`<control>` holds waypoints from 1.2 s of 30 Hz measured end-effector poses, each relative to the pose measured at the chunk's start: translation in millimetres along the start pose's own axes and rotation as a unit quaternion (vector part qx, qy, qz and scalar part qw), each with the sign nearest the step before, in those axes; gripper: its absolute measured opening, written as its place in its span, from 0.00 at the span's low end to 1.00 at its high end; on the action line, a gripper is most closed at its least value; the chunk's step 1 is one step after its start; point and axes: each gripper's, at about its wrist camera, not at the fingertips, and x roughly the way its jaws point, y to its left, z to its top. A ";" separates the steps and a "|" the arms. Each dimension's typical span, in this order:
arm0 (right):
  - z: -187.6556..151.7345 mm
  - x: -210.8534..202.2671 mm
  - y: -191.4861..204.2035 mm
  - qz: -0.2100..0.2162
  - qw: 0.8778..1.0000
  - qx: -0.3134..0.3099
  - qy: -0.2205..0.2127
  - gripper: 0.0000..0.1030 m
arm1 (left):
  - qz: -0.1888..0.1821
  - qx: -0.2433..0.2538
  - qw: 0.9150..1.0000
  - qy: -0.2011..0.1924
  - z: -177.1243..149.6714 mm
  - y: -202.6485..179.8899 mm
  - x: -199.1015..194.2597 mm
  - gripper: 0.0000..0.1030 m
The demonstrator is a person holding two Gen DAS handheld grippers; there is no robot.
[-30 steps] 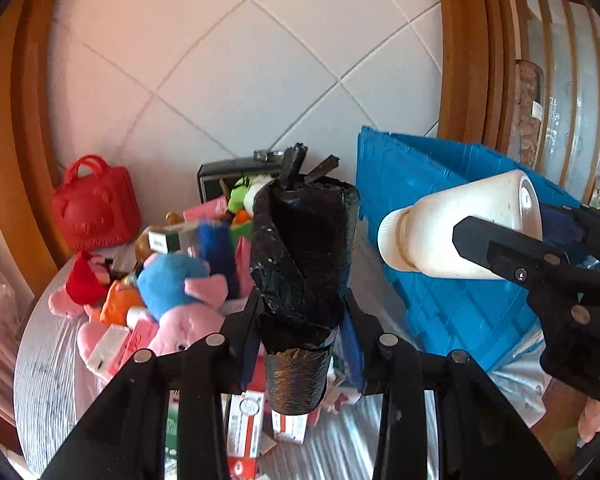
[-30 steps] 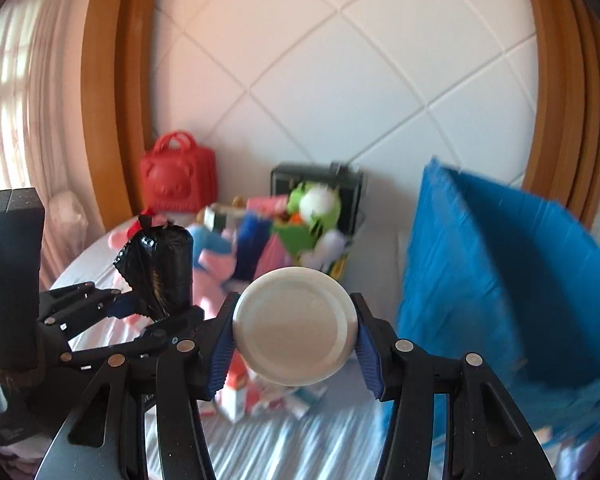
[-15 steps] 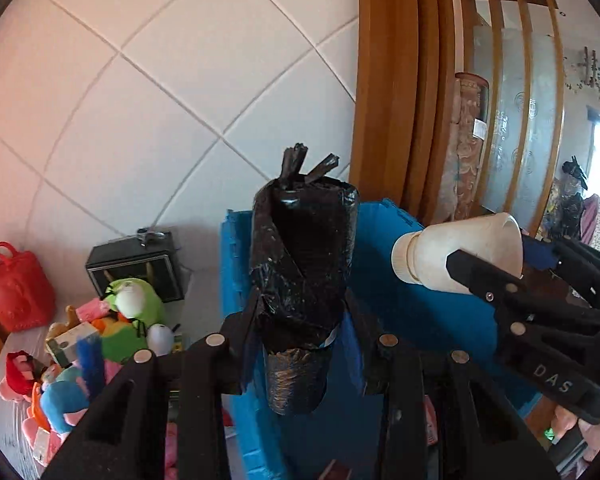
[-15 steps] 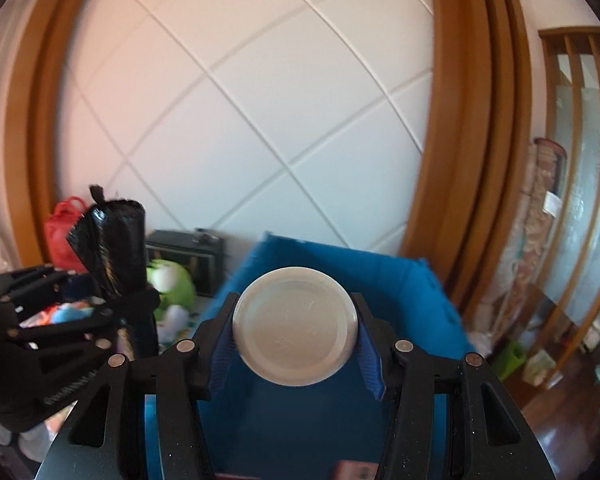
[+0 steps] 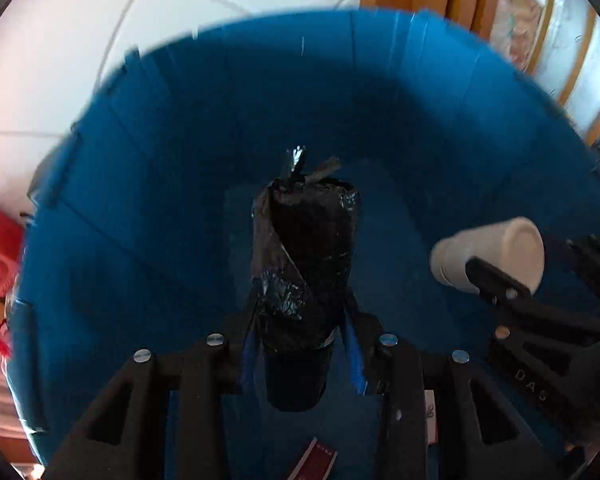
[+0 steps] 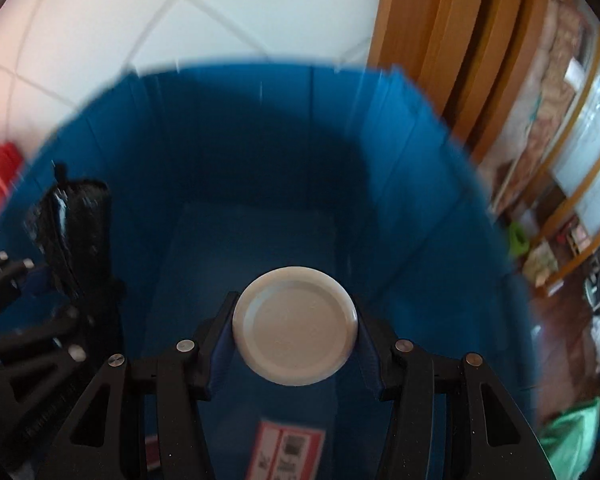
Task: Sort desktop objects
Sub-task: 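Lower both held items into the blue crate and open both tools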
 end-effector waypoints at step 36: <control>-14.5 -18.5 20.1 0.017 0.998 -0.045 0.045 0.83 | 0.028 -0.012 0.993 -0.111 -11.5 17.6 -67.4 0.34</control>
